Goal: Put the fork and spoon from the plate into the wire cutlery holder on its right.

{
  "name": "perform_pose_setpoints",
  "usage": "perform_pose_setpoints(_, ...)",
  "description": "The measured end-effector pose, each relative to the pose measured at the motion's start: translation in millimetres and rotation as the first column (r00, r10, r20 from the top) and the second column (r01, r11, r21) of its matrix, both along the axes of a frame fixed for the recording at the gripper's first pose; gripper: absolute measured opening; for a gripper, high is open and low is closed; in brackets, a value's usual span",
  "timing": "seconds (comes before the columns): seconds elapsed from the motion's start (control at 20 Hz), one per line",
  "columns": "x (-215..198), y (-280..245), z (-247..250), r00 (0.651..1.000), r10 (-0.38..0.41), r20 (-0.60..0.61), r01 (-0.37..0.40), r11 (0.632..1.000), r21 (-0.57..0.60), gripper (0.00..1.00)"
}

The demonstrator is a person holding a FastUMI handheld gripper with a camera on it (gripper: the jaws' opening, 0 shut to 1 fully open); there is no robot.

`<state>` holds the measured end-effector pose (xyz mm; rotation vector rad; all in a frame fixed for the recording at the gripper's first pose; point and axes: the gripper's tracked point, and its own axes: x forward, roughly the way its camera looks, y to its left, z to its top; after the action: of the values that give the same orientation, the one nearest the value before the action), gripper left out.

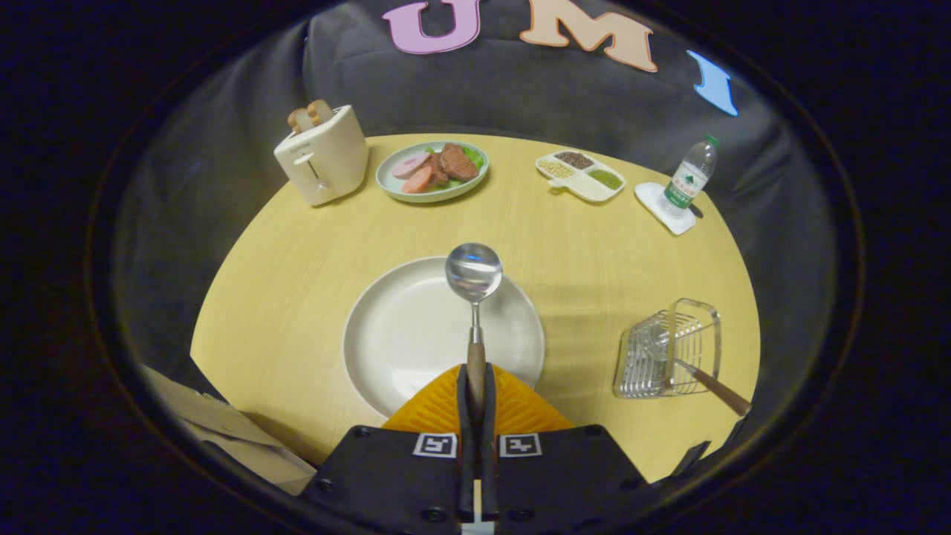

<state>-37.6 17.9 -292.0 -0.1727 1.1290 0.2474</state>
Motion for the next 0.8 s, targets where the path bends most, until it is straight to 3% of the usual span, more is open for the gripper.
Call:
perform_pose_setpoints(0.15,6,-30,13,1.0,0.002,-0.002,-0.002,0.999,-0.038,0.07)
perform_pose_setpoints(0.55,19,-105,42,0.995,-0.1,-0.001,0.099,0.993,-0.065,0.07)
perform_pose_setpoints(0.8,9,-150,47,0.993,-0.106,-0.055,0.098,0.987,-0.131,0.07)
